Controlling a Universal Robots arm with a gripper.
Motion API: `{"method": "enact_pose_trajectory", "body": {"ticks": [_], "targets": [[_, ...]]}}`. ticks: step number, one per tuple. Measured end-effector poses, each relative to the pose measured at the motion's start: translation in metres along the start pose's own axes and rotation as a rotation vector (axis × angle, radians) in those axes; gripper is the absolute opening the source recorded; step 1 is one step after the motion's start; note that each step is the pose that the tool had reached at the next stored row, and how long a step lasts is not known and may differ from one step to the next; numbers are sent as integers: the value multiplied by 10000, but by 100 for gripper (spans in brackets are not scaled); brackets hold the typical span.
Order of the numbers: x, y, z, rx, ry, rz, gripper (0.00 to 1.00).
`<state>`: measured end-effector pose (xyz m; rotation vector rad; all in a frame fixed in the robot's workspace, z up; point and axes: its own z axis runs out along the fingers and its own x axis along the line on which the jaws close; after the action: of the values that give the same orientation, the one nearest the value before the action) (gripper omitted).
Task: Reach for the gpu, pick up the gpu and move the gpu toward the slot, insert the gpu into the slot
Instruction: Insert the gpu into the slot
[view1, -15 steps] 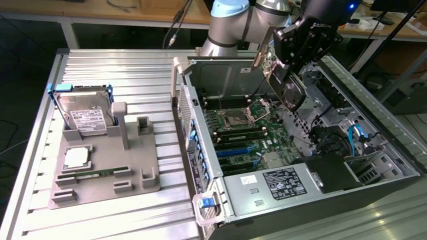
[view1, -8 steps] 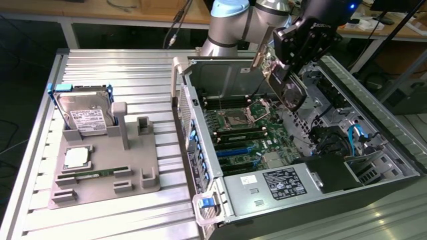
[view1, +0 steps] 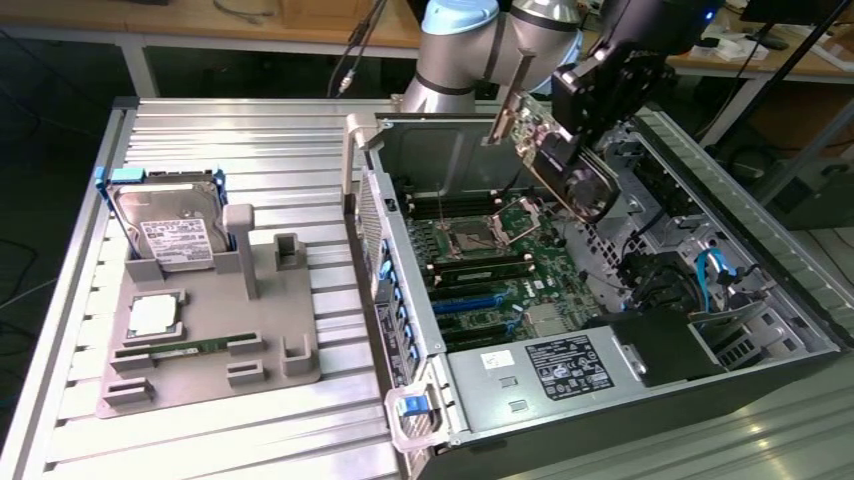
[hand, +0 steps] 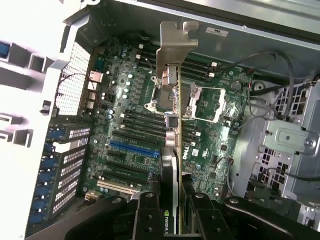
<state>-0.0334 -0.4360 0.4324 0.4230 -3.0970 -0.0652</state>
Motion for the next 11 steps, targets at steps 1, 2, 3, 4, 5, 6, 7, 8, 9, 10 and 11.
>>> {"method": "enact_pose_trajectory", "body": {"ticks": [1,2,3,4,5,6,7,8,9,10,11], "targets": [[0,0,4,2,11,-261,27],[0,0,7,4,20,-453,27],[0,0,10,6,28,-638,27],[0,-1,12,8,37,-828,27],[0,-1,13,10,44,-1003,27],[0,-1,15,11,53,-1215,27],[0,-1,17,13,62,-1407,27],[0,-1,18,15,69,-1591,27],[-1,-1,20,16,77,-1776,27],[-1,-1,21,18,85,-1957,27],[0,-1,22,20,93,-2140,27]]}}
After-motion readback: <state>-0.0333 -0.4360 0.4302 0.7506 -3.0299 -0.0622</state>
